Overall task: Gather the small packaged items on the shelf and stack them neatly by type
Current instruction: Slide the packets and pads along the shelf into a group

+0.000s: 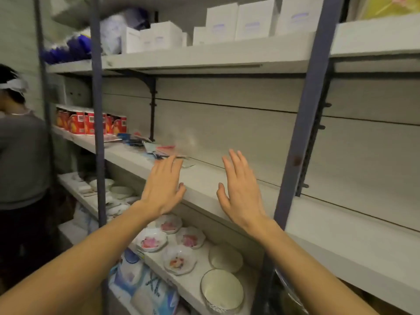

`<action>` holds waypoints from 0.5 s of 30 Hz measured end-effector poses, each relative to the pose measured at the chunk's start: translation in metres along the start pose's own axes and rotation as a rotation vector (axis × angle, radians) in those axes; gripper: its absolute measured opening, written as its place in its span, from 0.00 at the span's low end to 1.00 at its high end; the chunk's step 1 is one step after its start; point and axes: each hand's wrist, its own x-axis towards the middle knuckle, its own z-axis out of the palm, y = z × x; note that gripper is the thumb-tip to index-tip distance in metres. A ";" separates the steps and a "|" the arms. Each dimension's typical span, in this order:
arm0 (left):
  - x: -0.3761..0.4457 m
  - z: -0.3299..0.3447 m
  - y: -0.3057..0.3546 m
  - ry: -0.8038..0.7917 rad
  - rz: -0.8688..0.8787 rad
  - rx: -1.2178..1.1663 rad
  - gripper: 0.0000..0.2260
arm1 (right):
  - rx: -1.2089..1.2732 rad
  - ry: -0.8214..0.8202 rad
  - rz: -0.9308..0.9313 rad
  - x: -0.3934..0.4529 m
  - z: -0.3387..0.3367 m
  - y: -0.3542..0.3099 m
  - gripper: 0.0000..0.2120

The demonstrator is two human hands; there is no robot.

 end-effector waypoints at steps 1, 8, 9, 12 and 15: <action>-0.001 0.004 -0.018 -0.042 -0.034 0.010 0.31 | 0.007 -0.022 0.005 0.010 0.015 -0.010 0.32; 0.022 0.041 -0.139 -0.210 -0.177 0.075 0.29 | 0.063 -0.205 0.008 0.086 0.122 -0.053 0.36; 0.030 0.048 -0.155 -0.229 -0.189 0.089 0.29 | 0.069 -0.219 0.010 0.100 0.137 -0.057 0.36; 0.061 0.066 -0.204 -0.304 -0.210 0.142 0.30 | 0.089 -0.234 0.052 0.149 0.181 -0.065 0.38; 0.107 0.075 -0.252 -0.384 -0.204 0.218 0.34 | 0.150 -0.237 0.147 0.206 0.222 -0.071 0.39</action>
